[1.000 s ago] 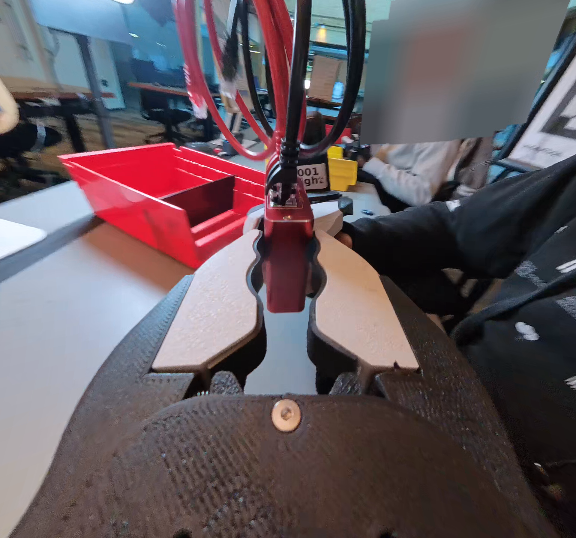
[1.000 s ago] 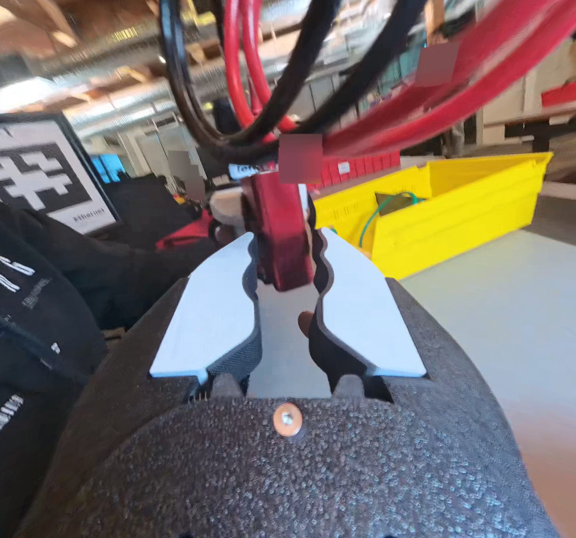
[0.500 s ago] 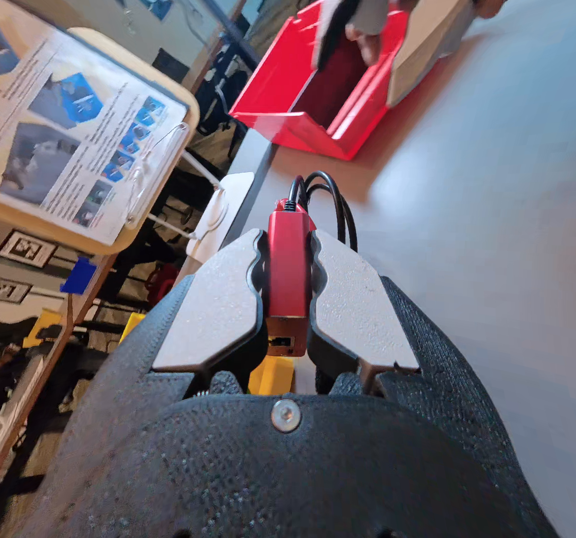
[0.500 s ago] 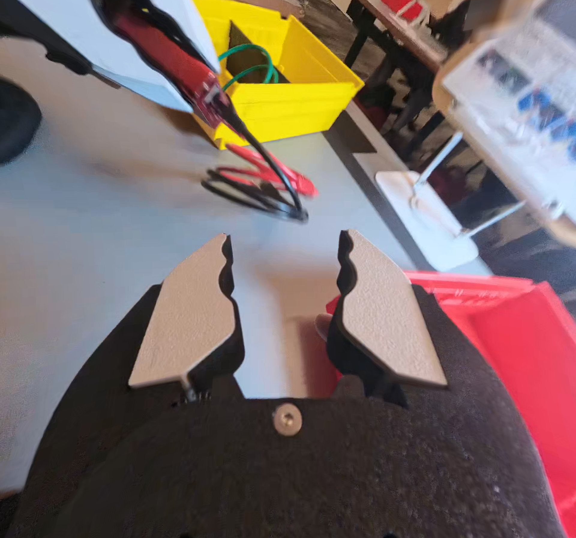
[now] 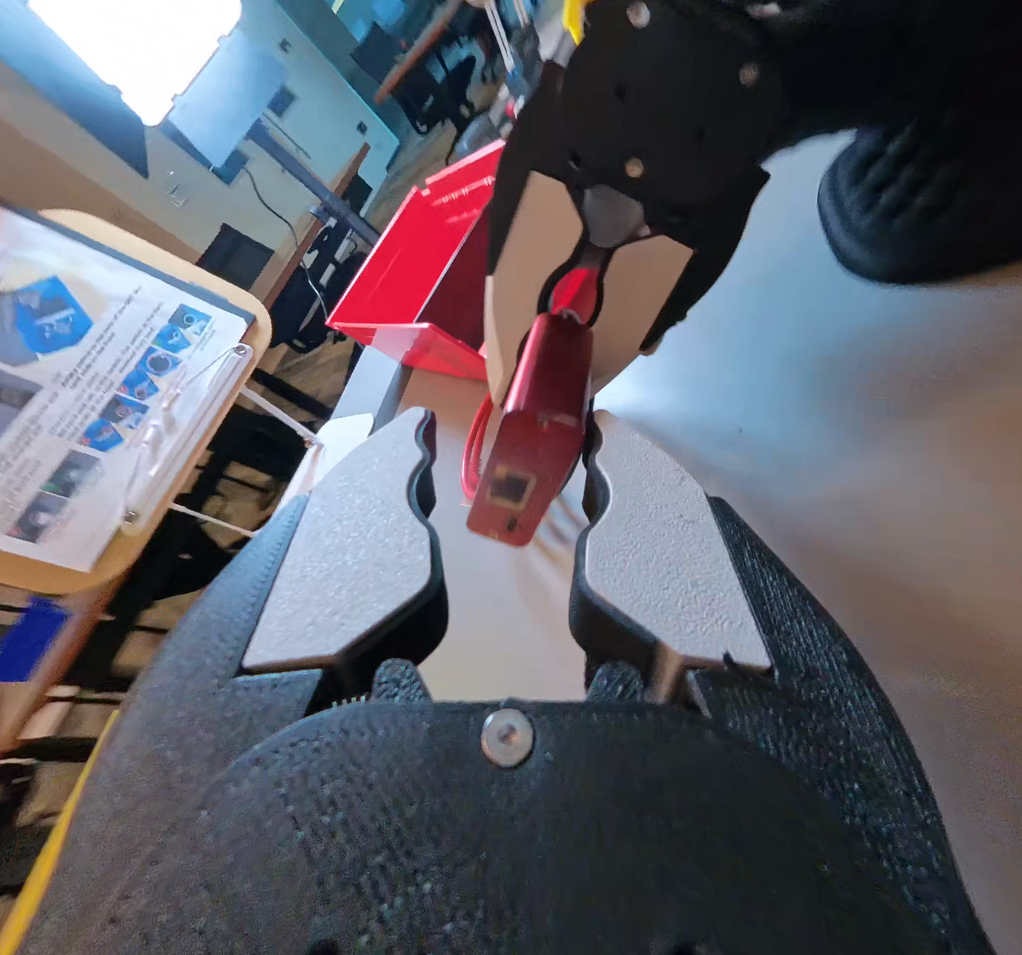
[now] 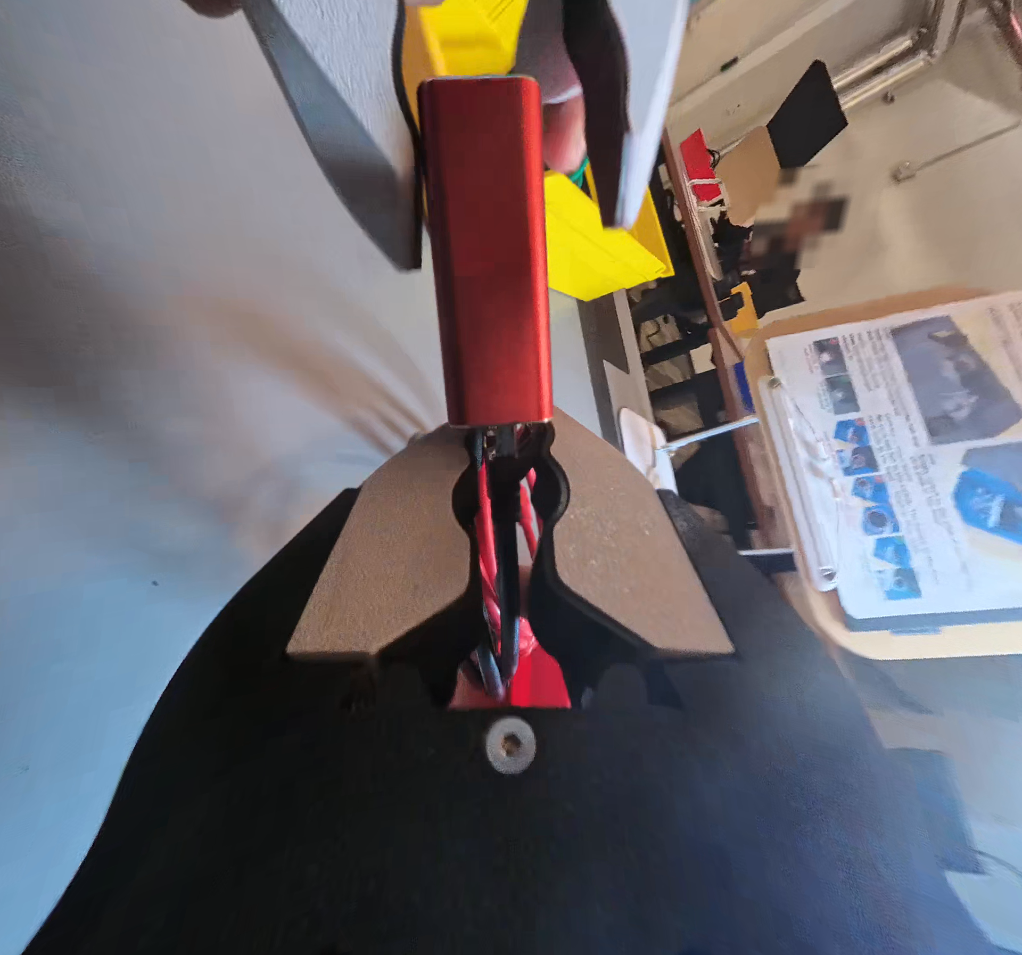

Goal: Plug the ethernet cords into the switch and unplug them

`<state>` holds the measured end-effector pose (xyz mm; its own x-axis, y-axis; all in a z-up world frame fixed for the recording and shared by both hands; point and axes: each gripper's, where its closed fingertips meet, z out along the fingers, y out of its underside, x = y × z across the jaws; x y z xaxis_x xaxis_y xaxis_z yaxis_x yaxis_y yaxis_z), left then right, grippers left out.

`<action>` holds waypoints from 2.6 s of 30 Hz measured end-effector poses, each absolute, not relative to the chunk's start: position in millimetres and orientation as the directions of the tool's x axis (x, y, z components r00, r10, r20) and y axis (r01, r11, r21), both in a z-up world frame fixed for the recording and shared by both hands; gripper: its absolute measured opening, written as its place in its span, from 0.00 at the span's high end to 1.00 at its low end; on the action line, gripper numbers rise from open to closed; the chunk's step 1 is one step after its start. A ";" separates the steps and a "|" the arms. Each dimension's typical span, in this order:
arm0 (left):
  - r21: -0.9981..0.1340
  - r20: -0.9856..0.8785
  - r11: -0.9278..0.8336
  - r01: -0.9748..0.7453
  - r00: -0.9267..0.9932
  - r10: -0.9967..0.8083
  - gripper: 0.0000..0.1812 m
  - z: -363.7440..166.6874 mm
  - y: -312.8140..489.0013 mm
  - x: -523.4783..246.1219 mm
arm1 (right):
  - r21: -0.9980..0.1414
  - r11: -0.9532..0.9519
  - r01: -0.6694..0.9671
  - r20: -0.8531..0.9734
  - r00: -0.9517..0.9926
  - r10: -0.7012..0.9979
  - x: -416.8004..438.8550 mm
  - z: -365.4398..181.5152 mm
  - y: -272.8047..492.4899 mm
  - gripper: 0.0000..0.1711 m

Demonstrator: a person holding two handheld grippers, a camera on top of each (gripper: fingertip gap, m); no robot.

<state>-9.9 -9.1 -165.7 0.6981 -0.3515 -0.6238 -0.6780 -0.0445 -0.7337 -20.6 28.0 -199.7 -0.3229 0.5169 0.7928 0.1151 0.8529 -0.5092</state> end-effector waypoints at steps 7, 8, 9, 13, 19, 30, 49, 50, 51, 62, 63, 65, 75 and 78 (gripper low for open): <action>-0.936 -0.317 0.005 -0.352 0.836 -0.447 0.72 -160.4 -13.8 -21.6 | -0.775 0.624 0.096 0.551 -0.380 0.743 -11.3 -187.4 23.1 0.92; -0.951 -0.281 0.020 -0.310 0.833 -0.477 0.72 -158.1 -14.9 -16.3 | -0.811 0.581 0.078 0.507 -0.402 0.762 -9.7 -183.1 16.6 0.92; -0.962 -0.254 0.038 -0.272 0.826 -0.503 0.73 -154.6 -16.5 -10.5 | -0.843 0.534 0.068 0.456 -0.435 0.776 -7.8 -180.0 9.2 0.92; -0.987 -0.164 0.099 -0.131 0.787 -0.595 0.85 -135.7 -27.8 8.5 | -0.923 0.380 0.057 0.290 -0.543 0.788 -0.6 -172.9 -16.2 0.92; -0.998 0.007 0.042 0.043 0.775 -0.632 0.86 -123.5 -30.2 1.1 | -0.982 0.185 0.037 0.127 -0.596 0.793 5.6 -155.3 -19.2 0.73; -0.997 0.045 0.014 0.073 0.739 -0.673 0.86 -129.8 -28.2 17.2 | -0.985 0.152 -0.081 0.170 -0.590 0.789 10.5 -131.7 -32.8 0.83; -0.887 -0.069 -0.461 0.009 0.986 0.152 0.81 -186.8 -45.4 -241.4 | -0.980 0.164 -0.111 0.195 -0.404 0.894 12.9 -110.2 25.0 0.83; -0.855 -0.077 -0.518 0.007 0.987 0.142 0.81 -199.6 -43.1 -242.6 | -0.980 0.164 -0.109 0.194 -0.402 0.895 12.4 -110.9 25.6 0.83; -0.818 -0.077 -0.576 0.009 0.989 0.125 0.81 -213.2 -40.5 -242.1 | -0.980 0.165 -0.107 0.194 -0.401 0.895 12.1 -111.7 26.0 0.83; -0.700 -0.113 -0.714 0.027 0.983 0.148 0.95 -242.3 -23.8 -256.0 | -0.979 0.175 -0.109 0.204 -0.376 0.904 13.5 -110.5 31.0 0.83; -0.728 -0.096 -0.685 0.037 0.983 0.155 0.95 -233.0 -24.7 -255.6 | -0.979 0.173 -0.110 0.202 -0.374 0.905 13.5 -110.1 31.5 0.83; -0.788 -0.085 -0.614 0.041 0.981 0.174 0.96 -208.2 -29.2 -256.7 | -0.979 0.175 -0.109 0.203 -0.369 0.907 13.3 -110.1 32.4 0.83; -0.956 0.269 -0.039 0.290 0.823 -0.500 0.97 -60.4 -55.6 -124.6 | -0.977 0.174 -0.121 0.205 -0.337 0.919 13.1 -107.3 39.1 0.83; -0.932 0.272 -0.021 0.361 0.662 -0.699 0.97 -77.4 -56.7 -65.9 | -0.975 0.182 -0.127 0.213 -0.303 0.929 14.3 -105.3 49.2 0.83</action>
<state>-65.9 -56.7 -77.4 0.6616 -0.6986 0.2723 0.3613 -0.0212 -0.9322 14.3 49.2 -105.3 -0.3035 0.9287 0.2129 -0.1273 0.1819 -0.9750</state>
